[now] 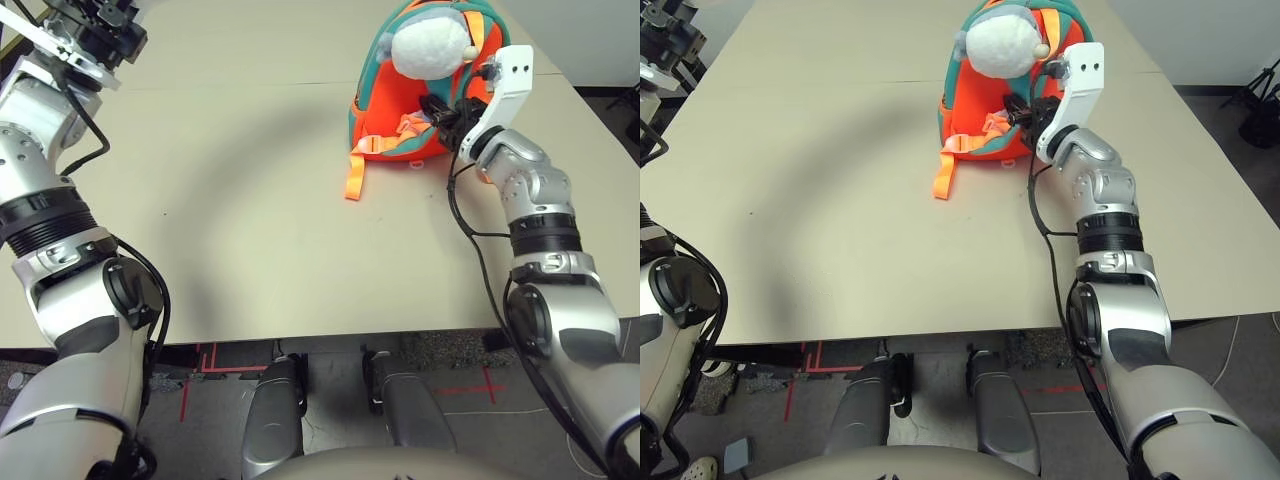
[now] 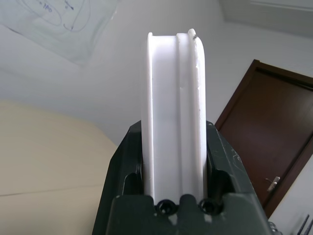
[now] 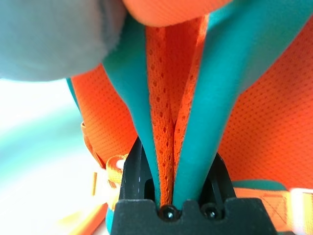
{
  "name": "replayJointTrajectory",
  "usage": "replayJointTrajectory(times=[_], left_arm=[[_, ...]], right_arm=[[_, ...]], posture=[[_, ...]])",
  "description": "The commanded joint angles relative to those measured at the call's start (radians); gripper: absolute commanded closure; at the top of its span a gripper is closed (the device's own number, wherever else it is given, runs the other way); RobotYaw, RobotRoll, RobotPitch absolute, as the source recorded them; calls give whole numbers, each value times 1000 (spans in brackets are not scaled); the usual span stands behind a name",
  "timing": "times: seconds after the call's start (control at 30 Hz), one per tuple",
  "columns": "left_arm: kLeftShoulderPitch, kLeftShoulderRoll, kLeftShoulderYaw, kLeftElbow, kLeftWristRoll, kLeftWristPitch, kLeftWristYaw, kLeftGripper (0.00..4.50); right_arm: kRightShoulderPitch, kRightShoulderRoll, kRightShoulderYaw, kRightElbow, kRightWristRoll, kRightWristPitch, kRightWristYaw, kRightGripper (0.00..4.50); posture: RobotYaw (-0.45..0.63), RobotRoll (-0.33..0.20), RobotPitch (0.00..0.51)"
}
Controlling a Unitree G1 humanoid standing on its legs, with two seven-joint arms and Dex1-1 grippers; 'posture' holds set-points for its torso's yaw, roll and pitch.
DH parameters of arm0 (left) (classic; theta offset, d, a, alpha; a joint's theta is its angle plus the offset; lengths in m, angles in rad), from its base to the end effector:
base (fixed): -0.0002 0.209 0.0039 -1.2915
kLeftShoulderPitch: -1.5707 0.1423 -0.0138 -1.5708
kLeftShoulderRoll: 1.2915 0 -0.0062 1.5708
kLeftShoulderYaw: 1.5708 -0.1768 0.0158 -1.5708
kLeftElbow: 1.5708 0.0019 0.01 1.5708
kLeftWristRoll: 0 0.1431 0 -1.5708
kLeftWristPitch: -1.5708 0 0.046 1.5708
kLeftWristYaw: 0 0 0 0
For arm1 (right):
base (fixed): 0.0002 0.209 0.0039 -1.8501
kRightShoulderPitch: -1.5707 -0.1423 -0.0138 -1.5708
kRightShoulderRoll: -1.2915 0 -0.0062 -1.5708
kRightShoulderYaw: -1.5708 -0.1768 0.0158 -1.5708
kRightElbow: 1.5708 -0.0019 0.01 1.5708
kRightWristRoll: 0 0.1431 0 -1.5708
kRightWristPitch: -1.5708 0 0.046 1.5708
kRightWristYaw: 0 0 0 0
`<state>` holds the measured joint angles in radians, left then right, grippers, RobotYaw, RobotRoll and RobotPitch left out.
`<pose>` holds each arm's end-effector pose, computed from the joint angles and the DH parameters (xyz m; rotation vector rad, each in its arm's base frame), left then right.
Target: Put the pencil case into the backpack and zip it.
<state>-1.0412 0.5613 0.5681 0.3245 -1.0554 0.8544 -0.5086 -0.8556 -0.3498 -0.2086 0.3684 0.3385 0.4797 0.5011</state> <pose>0.2923 0.2701 0.3034 -0.6862 -0.4158 -0.8078 0.3304 -0.2060 0.2125 0.1118 -0.0861 0.4775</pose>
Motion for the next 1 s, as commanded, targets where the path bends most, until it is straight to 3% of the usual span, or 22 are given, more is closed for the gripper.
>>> replayJointTrajectory(times=[0.03,0.3,0.6,0.73,1.0], left_arm=[[1,-5,4,-34,-9,-18,2,3110],[-1,-29,-5,-31,-6,-25,-2,3110],[-7,-25,-17,14,8,-31,-37,3110],[-13,-25,-26,39,17,-36,-57,3110],[-9,-13,-42,59,31,-21,-96,3110]], right_arm=[[30,-32,-17,-189,67,109,4,4037],[100,-91,-70,-543,189,375,-81,4043],[149,-79,-156,-809,328,626,-231,4087],[244,-66,-145,-866,336,639,-256,4087],[484,-71,-21,-869,262,510,-216,4089]], posture=[[-99,0,169],[-121,0,167],[-145,0,173],[-149,0,173],[-143,0,173]])
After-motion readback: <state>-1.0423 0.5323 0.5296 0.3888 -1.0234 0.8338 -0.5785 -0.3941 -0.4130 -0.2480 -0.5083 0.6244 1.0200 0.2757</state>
